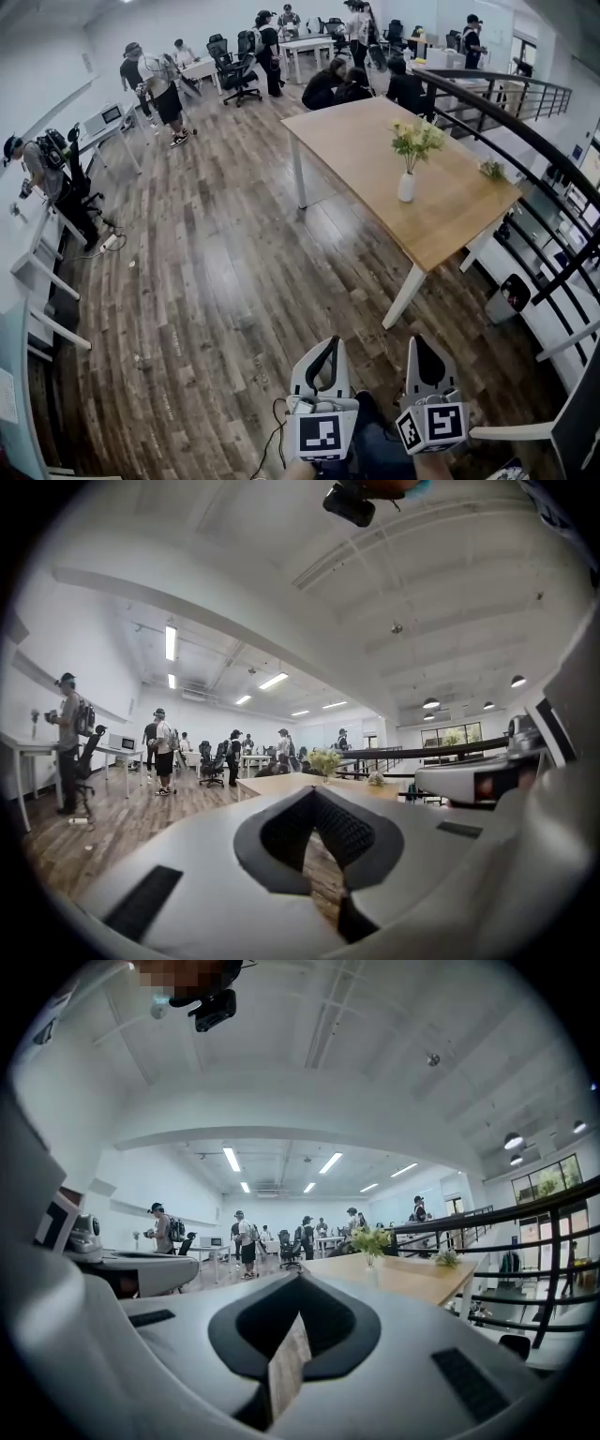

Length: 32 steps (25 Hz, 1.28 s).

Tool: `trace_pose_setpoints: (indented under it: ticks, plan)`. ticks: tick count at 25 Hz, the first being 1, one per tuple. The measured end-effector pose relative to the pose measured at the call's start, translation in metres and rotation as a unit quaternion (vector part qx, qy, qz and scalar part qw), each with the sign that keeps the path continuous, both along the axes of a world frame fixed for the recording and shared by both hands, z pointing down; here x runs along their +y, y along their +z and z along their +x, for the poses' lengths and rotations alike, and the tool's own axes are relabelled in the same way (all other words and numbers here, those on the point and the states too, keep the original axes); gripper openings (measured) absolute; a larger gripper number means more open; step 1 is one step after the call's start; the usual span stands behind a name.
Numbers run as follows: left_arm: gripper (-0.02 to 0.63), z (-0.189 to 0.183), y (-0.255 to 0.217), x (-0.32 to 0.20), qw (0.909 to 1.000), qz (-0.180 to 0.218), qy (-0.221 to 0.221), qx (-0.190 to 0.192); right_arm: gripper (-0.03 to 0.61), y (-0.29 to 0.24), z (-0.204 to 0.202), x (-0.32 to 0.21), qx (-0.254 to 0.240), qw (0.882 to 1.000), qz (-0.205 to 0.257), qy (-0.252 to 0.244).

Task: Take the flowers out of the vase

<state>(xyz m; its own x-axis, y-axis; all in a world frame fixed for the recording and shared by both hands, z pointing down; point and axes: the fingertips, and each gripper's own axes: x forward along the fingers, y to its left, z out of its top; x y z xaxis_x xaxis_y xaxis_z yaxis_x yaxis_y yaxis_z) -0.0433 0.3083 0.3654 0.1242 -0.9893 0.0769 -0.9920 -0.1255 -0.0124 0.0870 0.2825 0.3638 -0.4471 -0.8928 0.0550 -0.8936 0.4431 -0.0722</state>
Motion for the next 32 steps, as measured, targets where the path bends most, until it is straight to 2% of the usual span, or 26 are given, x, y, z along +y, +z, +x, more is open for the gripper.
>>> trace_pose_setpoints:
  ticks: [9,19,32]
  plan:
    - [0.014,-0.002,0.001,-0.067,0.9994,-0.016,-0.031,0.002,-0.005,0.000,0.004,-0.078,-0.011,1.000,0.002,-0.022]
    - [0.014,0.016,-0.018,-0.144,0.9992,-0.004,-0.039,-0.006,-0.005,-0.020,0.016,-0.159,-0.011,0.999,0.014,-0.033]
    - [0.014,0.025,-0.018,-0.200,0.9992,-0.001,-0.039,-0.012,-0.005,-0.009,0.026,-0.217,-0.025,0.999,0.003,-0.029]
